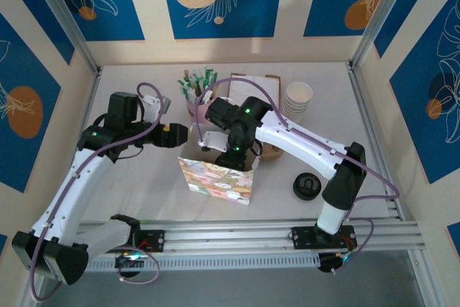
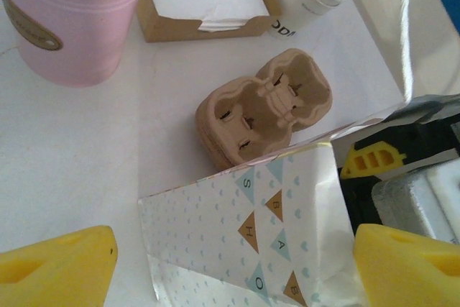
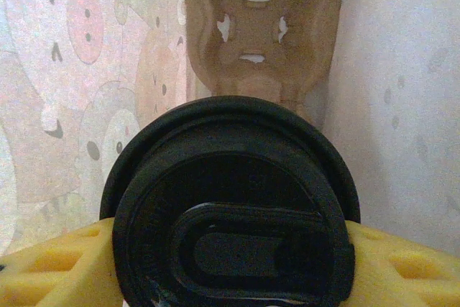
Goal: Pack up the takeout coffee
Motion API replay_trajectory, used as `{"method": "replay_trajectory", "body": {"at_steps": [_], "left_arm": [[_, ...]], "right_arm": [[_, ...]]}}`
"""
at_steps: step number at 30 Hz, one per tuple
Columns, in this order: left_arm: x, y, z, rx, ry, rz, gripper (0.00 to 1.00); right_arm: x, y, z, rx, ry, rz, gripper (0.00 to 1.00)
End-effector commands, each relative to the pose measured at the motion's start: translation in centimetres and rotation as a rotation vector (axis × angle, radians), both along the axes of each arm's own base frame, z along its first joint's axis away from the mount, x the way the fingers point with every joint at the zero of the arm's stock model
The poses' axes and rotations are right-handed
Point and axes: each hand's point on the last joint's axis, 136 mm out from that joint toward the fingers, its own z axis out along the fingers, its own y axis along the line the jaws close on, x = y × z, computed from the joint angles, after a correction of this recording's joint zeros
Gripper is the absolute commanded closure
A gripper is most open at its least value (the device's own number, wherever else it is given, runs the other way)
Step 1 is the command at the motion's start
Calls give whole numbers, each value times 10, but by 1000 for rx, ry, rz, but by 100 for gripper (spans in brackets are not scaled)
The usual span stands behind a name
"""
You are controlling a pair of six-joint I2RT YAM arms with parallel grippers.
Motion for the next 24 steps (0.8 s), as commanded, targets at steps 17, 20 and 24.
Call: {"method": "replay_trajectory", "body": {"at_steps": [17, 20, 24], "left_arm": [[-28, -22, 20, -107, 34, -92, 15], [-32, -24, 4, -42, 67, -113, 16], [-28, -16, -10, 52, 69, -88, 16]], "right_arm": [[-8, -5, 4, 14, 1, 13, 48], [-7, -5, 3, 12, 1, 13, 48], [-7, -8, 2, 7, -3, 9, 48]]}}
